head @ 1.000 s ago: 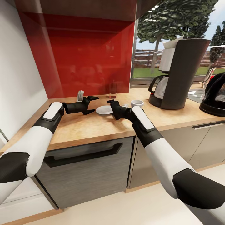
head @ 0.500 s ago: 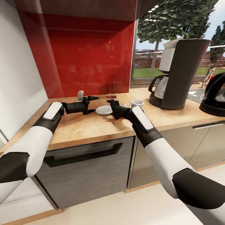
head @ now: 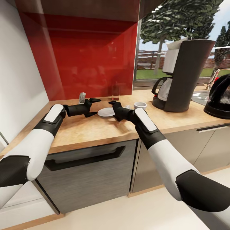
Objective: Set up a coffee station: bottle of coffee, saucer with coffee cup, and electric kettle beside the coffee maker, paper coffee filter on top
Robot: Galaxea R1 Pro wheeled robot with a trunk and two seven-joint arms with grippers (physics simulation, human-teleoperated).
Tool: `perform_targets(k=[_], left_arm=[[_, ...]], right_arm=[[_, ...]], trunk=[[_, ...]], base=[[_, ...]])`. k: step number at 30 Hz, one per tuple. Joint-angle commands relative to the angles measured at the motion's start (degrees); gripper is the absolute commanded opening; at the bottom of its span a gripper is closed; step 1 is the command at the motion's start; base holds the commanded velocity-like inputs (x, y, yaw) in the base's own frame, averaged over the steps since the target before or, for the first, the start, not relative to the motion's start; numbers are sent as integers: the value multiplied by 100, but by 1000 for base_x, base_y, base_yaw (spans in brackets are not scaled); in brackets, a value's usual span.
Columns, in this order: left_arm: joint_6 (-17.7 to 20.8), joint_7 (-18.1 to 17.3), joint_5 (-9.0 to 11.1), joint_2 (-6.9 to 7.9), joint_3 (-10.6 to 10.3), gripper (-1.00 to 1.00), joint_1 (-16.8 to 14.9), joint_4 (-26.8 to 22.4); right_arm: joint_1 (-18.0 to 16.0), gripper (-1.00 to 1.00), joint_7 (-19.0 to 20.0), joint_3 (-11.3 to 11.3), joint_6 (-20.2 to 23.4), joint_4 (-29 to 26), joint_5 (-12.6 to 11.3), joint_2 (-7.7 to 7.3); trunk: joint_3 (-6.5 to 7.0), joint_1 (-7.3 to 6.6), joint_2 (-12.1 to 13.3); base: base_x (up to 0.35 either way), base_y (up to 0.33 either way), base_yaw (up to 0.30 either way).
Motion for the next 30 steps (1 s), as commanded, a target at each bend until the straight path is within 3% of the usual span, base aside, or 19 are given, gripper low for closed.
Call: perform_targets(k=[1,10,30], left_arm=[[-1,-52,-36,6,-24,100,-5,2],[-1,-52,-36,6,-17,100,-5,2],[8,-61,-36,15,-2,100,-5,2]], right_arm=[[-15,100,-31,4,42,17,-35,0],[-90,100,289,4,138,396,-37,0],[-234,100,432,4,147,693,-35,0]], trunk=[[-6,0,-2],[-6,0,-2],[-6,0,-2]], base=[[0,0,0],[0,0,0],[0,0,0]])
